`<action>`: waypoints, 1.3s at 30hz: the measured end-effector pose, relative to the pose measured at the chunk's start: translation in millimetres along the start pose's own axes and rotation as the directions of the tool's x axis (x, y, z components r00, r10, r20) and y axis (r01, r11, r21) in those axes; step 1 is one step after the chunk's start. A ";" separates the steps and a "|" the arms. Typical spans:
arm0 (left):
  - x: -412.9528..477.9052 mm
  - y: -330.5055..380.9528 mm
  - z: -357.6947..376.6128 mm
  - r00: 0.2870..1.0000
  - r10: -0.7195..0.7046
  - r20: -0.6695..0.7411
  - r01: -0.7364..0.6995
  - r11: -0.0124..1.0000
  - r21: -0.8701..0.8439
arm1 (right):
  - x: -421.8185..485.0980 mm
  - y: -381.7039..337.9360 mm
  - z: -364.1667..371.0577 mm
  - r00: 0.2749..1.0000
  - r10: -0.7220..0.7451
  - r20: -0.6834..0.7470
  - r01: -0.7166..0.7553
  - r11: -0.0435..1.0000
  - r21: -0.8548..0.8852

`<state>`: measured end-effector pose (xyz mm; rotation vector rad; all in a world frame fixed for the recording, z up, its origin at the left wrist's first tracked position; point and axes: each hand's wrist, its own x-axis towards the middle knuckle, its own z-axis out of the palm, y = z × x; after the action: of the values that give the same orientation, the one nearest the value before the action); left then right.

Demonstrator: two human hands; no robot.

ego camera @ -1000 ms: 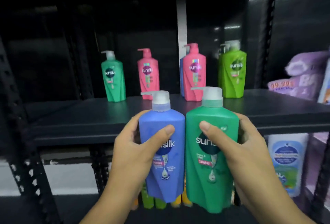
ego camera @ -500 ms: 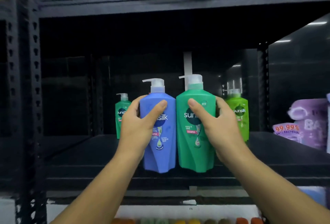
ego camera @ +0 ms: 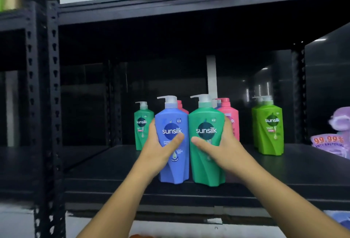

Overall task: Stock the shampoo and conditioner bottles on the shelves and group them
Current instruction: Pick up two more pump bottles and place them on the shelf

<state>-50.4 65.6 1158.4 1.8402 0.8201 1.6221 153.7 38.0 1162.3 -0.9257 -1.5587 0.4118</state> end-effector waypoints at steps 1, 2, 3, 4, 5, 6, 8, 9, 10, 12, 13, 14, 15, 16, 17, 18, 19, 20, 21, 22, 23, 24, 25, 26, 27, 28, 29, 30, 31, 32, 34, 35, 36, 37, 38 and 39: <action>-2.4 -6.2 -2.7 1.000 -0.003 0.028 0.003 0.999 0.032 | 0.1 7.1 -1.3 0.999 -0.014 0.031 0.015 1.000 -0.018; -3.8 -12.5 -5.7 0.999 -0.012 0.042 0.010 0.998 0.062 | 0.5 13.1 -2.8 0.998 -0.025 0.052 0.026 0.999 -0.027; -4.1 -17.6 -8.8 0.999 -0.021 0.047 0.016 0.996 0.093 | 1.2 16.0 -3.8 0.997 -0.030 0.073 0.032 0.999 -0.027; -2.7 -21.5 -12.0 0.998 -0.034 0.051 0.027 0.992 0.125 | 3.1 16.9 -5.1 0.996 -0.024 0.089 0.026 0.999 -0.026; -1.0 -23.8 -14.3 0.997 -0.047 0.058 0.038 0.989 0.146 | 5.7 17.2 -5.8 0.995 -0.009 0.103 0.012 1.000 -0.026; 0.3 -24.4 -16.0 0.996 -0.057 0.068 0.046 0.987 0.153 | 8.4 17.7 -6.2 0.994 0.009 0.112 -0.007 1.000 -0.026; 1.9 -26.1 -18.2 0.995 -0.069 0.075 0.057 0.987 0.149 | 13.1 18.4 -2.5 0.991 0.040 0.129 -0.036 0.999 -0.030; 3.0 -26.9 -19.2 0.995 -0.070 0.068 0.059 0.988 0.144 | 15.6 19.4 0.8 0.991 0.044 0.127 -0.040 0.999 -0.033; 4.4 -27.7 -20.1 0.995 -0.074 0.060 0.065 0.988 0.141 | 18.5 21.4 4.0 0.991 0.049 0.123 -0.045 0.998 -0.039; 6.8 -30.2 -22.5 0.996 -0.078 0.041 0.072 0.987 0.144 | 24.6 26.8 12.8 0.992 0.063 0.113 -0.058 0.997 -0.047; 8.9 -32.2 -24.5 0.997 -0.077 0.030 0.072 0.986 0.149 | 28.1 28.9 17.4 0.992 0.064 0.107 -0.060 0.997 -0.046; 11.4 -33.8 -26.2 0.997 -0.077 0.021 0.072 0.984 0.160 | 31.9 31.3 21.0 0.992 0.068 0.103 -0.064 0.997 -0.041; 13.3 -35.3 -27.4 0.997 -0.075 0.010 0.072 0.983 0.171 | 36.2 34.2 24.6 0.992 0.076 0.101 -0.073 0.997 -0.039; 15.1 -36.6 -29.1 0.997 -0.071 -0.001 0.070 0.981 0.181 | 40.6 36.8 28.1 0.991 0.085 0.101 -0.081 0.996 -0.043; 16.6 -38.8 -30.6 0.998 -0.069 -0.013 0.071 0.980 0.185 | 44.6 39.6 32.1 0.990 0.094 0.101 -0.089 0.995 -0.047; 18.3 -41.3 -32.0 0.997 -0.071 -0.025 0.075 0.979 0.188 | 48.7 42.2 35.7 0.989 0.104 0.104 -0.098 0.994 -0.056; 20.5 -43.5 -33.1 0.996 -0.075 -0.038 0.081 0.978 0.194 | 53.1 44.7 39.3 0.988 0.112 0.108 -0.106 0.992 -0.065; 23.3 -46.5 -34.5 0.996 -0.080 -0.048 0.088 0.975 0.202 | 57.9 47.8 42.6 0.986 0.126 0.108 -0.118 0.990 -0.080; 26.2 -49.5 -35.5 0.995 -0.083 -0.058 0.094 0.974 0.206 | 62.5 51.2 46.1 0.984 0.142 0.106 -0.132 0.987 -0.092; 29.2 -52.5 -36.3 0.994 -0.087 -0.068 0.099 0.973 0.211 | 66.8 54.3 49.4 0.983 0.155 0.102 -0.144 0.984 -0.107; 32.6 -55.0 -37.5 0.993 -0.088 -0.075 0.103 0.970 0.222 | 71.9 57.8 53.0 0.981 0.167 0.099 -0.155 0.981 -0.120; 36.6 -57.8 -38.7 0.993 -0.089 -0.078 0.106 0.964 0.244 | 76.8 60.7 56.4 0.979 0.182 0.095 -0.169 0.977 -0.133; 40.7 -60.5 -40.2 0.992 -0.095 -0.080 0.113 0.958 0.265 | 82.0 63.7 59.6 0.976 0.199 0.090 -0.185 0.972 -0.142; 45.1 -63.5 -42.1 0.991 -0.104 -0.084 0.123 0.952 0.279 | 86.7 66.0 62.9 0.973 0.216 0.086 -0.201 0.967 -0.157; 49.5 -66.9 -44.3 0.989 -0.115 -0.091 0.136 0.949 0.285 | 91.1 68.6 66.9 0.969 0.234 0.082 -0.217 0.960 -0.174; 54.5 -70.1 -46.8 0.987 -0.125 -0.098 0.149 0.946 0.289 | 95.1 70.3 70.6 0.965 0.252 0.076 -0.234 0.954 -0.189; 59.2 -73.0 -48.8 0.985 -0.134 -0.106 0.160 0.941 0.297 | 99.1 72.6 74.3 0.961 0.267 0.068 -0.250 0.949 -0.193; 63.4 -75.9 -50.9 0.984 -0.142 -0.112 0.170 0.936 0.308 | 102.6 74.9 77.8 0.957 0.282 0.063 -0.265 0.944 -0.197; 66.7 -78.7 -53.1 0.982 -0.146 -0.120 0.177 0.932 0.315 | 105.0 77.0 81.7 0.954 0.292 0.061 -0.275 0.940 -0.199; 69.8 -81.7 -56.2 0.981 -0.146 -0.124 0.179 0.930 0.322 | 106.5 78.3 85.6 0.953 0.299 0.058 -0.281 0.936 -0.211; 76.9 -87.5 -63.7 0.981 -0.148 -0.123 0.183 0.919 0.349 | 109.2 82.6 91.8 0.951 0.306 0.047 -0.287 0.929 -0.235; 81.5 -90.4 -67.6 0.981 -0.151 -0.120 0.185 0.913 0.363 | 110.4 86.2 93.4 0.950 0.310 0.037 -0.293 0.926 -0.236; 86.5 -93.5 -72.0 0.981 -0.154 -0.116 0.188 0.907 0.378 | 111.2 89.9 94.4 0.949 0.313 0.031 -0.298 0.927 -0.229; 91.1 -96.1 -76.8 0.981 -0.161 -0.112 0.193 0.899 0.394 | 111.4 93.8 95.8 0.950 0.312 0.028 -0.299 0.929 -0.218; 95.0 -98.3 -81.6 0.980 -0.167 -0.110 0.198 0.891 0.409 | 111.2 97.4 96.8 0.949 0.315 0.028 -0.302 0.929 -0.214; 98.2 -100.5 -85.9 0.979 -0.169 -0.113 0.201 0.884 0.423 | 110.7 100.3 97.8 0.947 0.320 0.034 -0.306 0.927 -0.216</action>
<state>-135.9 206.3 1158.9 1.9231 1.4412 1.4738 97.5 206.3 1142.2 -1.3456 -1.5391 0.5168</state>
